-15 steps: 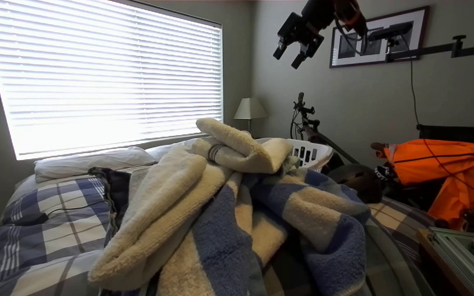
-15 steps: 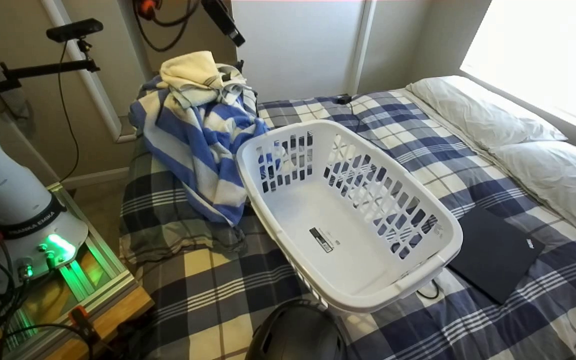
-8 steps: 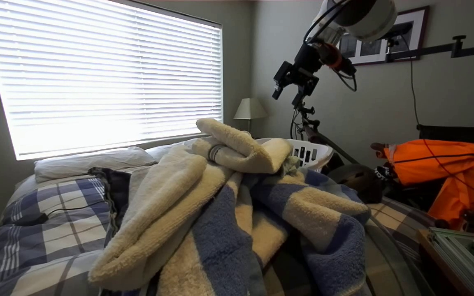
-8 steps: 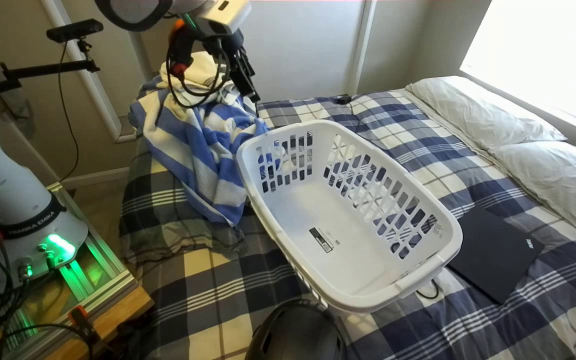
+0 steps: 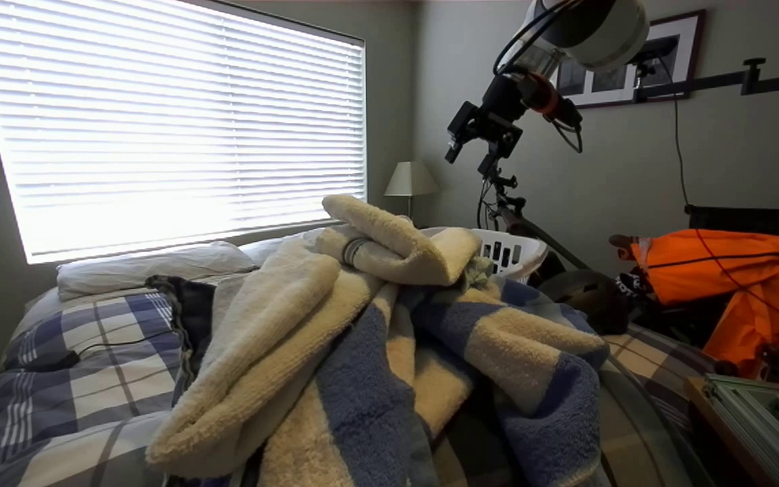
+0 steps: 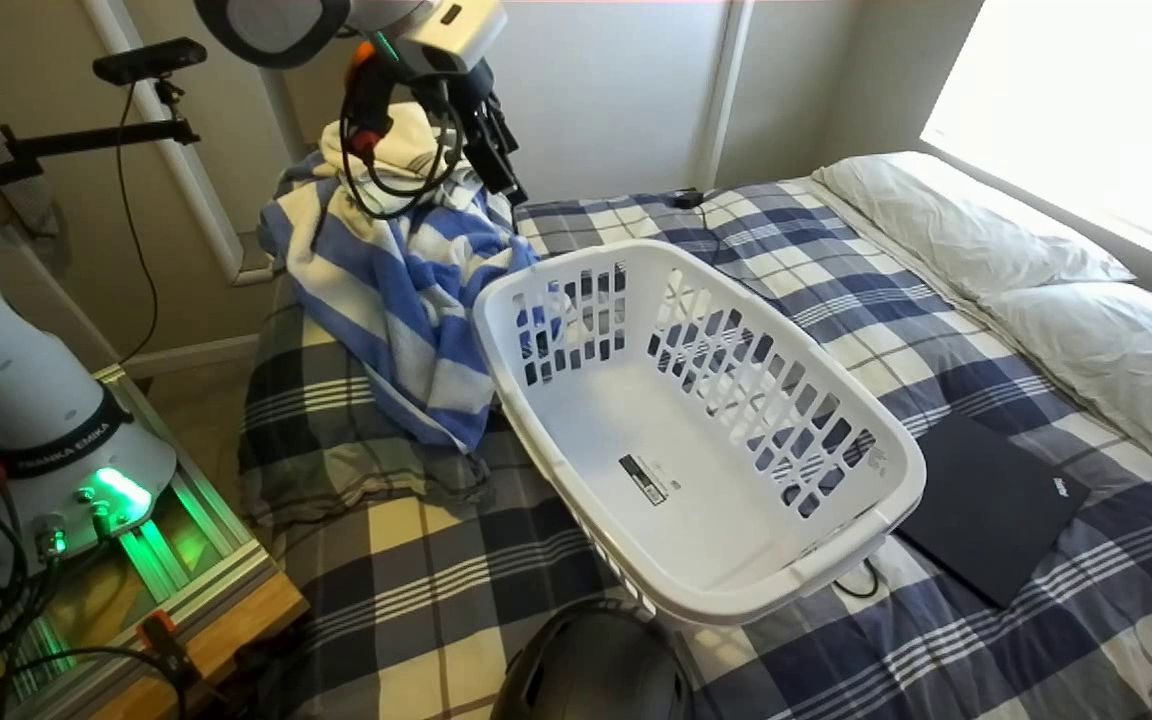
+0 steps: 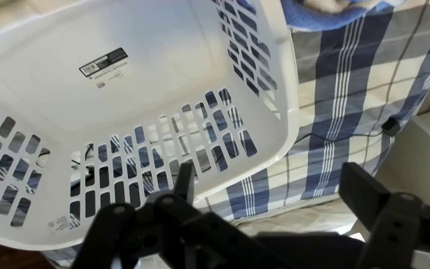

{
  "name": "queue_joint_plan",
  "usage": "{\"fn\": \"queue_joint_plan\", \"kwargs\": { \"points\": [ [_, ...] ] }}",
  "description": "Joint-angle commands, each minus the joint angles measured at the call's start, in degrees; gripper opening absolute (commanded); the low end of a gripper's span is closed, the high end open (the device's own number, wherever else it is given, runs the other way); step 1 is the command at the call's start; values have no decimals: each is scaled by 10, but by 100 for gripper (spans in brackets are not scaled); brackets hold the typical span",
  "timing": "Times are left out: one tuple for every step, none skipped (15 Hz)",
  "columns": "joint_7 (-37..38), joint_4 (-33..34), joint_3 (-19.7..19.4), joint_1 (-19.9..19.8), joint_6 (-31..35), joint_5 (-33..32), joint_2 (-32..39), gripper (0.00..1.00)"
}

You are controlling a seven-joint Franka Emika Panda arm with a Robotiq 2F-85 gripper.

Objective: Move the white laundry basket to the left

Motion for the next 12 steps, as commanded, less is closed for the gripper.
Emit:
{"fn": "queue_joint_plan", "kwargs": {
  "points": [
    [5,23,-15,-19,74,50,22,100],
    [1,32,-26,-25,91,63,27,100],
    [6,41,-34,-30,101,76,31,100],
    [13,51,-43,-37,101,89,37,100],
    [19,59,-53,-42,100,104,42,100],
    [25,66,-62,-50,99,117,50,100],
    [28,72,-72,-54,95,135,57,100],
    [34,79,-81,-59,93,150,67,100],
    [41,84,-89,-66,90,164,79,100],
    [51,88,-94,-72,93,177,92,100],
    [61,95,-100,-79,100,189,109,100],
    [73,101,-104,-86,100,200,124,100]
  ]
}}
